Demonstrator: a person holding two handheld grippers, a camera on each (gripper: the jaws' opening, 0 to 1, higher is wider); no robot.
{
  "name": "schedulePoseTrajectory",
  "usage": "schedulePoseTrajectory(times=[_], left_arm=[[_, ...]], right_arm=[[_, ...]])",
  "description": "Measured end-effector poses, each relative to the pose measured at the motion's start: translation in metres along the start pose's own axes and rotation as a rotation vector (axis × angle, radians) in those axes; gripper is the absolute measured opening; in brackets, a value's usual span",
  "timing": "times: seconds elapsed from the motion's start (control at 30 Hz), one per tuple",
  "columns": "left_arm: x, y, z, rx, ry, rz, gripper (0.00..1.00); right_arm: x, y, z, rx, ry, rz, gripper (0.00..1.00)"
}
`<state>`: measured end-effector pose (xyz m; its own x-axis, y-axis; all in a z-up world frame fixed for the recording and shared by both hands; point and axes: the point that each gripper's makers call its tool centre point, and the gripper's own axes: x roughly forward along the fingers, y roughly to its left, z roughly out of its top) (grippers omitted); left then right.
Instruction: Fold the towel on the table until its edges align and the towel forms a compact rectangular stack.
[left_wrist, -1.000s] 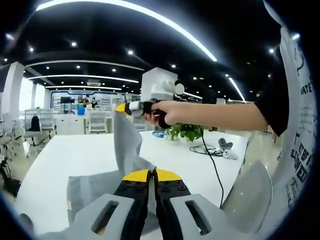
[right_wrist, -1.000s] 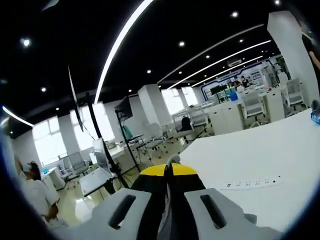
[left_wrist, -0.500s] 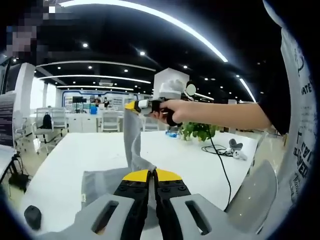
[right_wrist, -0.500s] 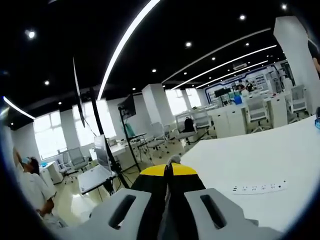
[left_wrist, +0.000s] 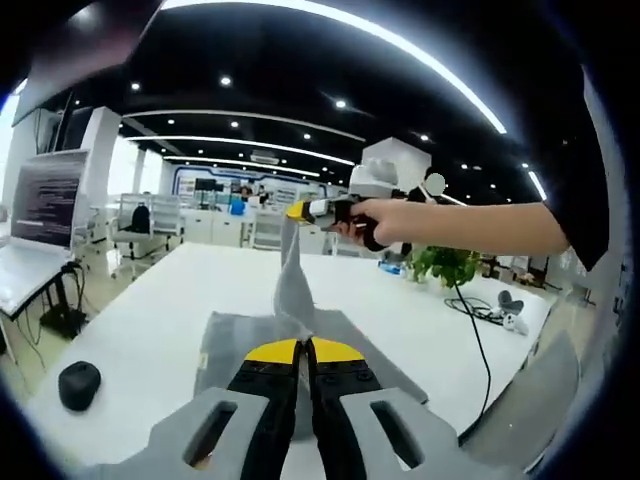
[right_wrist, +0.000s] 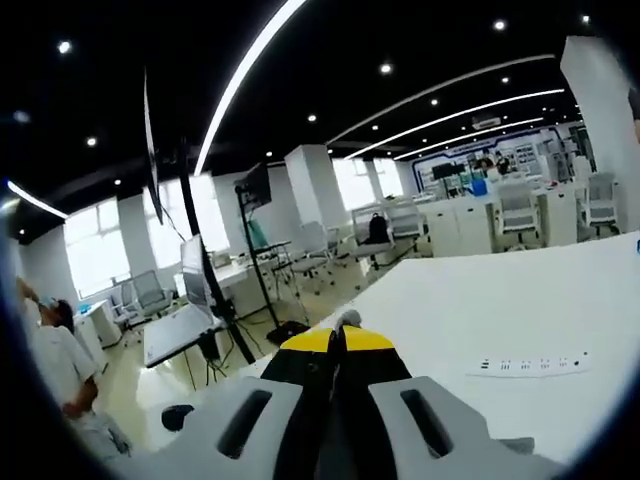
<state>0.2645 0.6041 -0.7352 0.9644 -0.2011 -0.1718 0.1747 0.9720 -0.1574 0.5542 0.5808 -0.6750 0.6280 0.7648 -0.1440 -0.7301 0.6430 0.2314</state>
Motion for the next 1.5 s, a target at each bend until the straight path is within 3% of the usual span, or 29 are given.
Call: schedulePoseTrajectory(times=[0.23, 0.47, 0.97, 1.13, 1.27, 1.5], left_arm=[[0.004, 0.019, -0.025, -0.056, 0.036, 0.052, 0.03], [0.006, 0.05, -0.061, -0.115, 0.091, 0.097, 0.03], [0.015, 0.09, -0.118, -0.215, 0.224, 0.157, 0.03], [0.015, 0.098, -0.135, -0.253, 0.276, 0.177, 0.04], [0.016, 0.096, -0.134, -0.234, 0.29, 0.174, 0.05], [0.02, 0.094, -0.13, -0.167, 0.307, 0.179, 0.19]], right_arm=[[0.036, 0.002, -0.036, -0.051, 0.083, 0.002, 0.0], [0.069, 0.009, -0.073, -0.11, 0.166, 0.011, 0.0], [0.119, 0.02, -0.15, -0.2, 0.323, 0.037, 0.0], [0.122, 0.02, -0.165, -0.19, 0.348, 0.045, 0.0], [0.118, 0.021, -0.165, -0.182, 0.343, 0.058, 0.01], [0.104, 0.005, -0.152, -0.177, 0.326, 0.041, 0.05]])
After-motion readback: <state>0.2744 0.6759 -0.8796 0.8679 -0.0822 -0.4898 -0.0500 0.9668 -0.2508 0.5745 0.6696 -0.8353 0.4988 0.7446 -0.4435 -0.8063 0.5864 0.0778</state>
